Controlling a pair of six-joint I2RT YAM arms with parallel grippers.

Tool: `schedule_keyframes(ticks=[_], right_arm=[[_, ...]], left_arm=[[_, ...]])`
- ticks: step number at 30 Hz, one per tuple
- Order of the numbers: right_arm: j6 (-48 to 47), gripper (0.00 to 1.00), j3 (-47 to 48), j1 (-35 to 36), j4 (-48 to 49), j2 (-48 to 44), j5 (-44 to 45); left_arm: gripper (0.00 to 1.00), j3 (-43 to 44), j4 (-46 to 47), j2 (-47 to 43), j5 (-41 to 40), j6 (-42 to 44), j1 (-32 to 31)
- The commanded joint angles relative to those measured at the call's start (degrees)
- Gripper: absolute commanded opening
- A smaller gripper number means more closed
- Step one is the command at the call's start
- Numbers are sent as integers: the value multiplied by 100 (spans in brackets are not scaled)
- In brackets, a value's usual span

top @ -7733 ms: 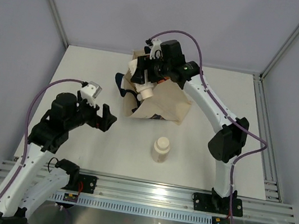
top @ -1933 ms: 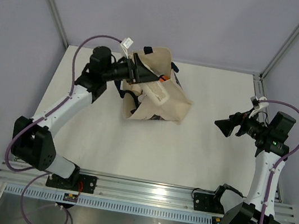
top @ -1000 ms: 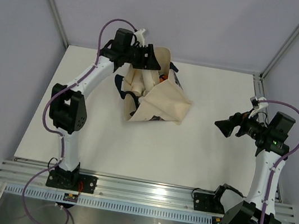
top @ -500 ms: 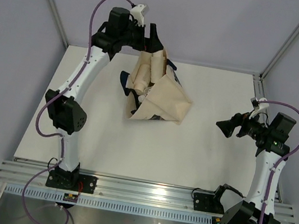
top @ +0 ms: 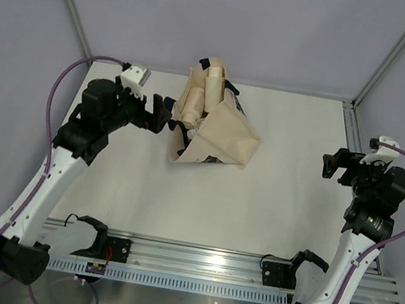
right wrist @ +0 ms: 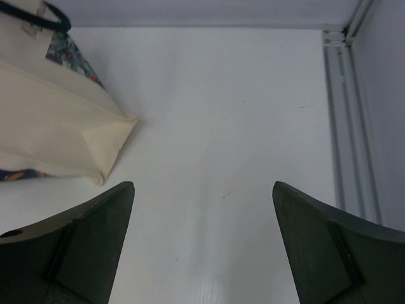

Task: Place the personal care products into the canvas bag

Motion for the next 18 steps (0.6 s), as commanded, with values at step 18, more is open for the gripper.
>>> schedule_keyframes(ticks=[18], right_arm=[[1265, 100, -96, -30, 27, -1098, 2371]], left_arm=[[99, -2810, 482, -2578, -1016, 83, 53]])
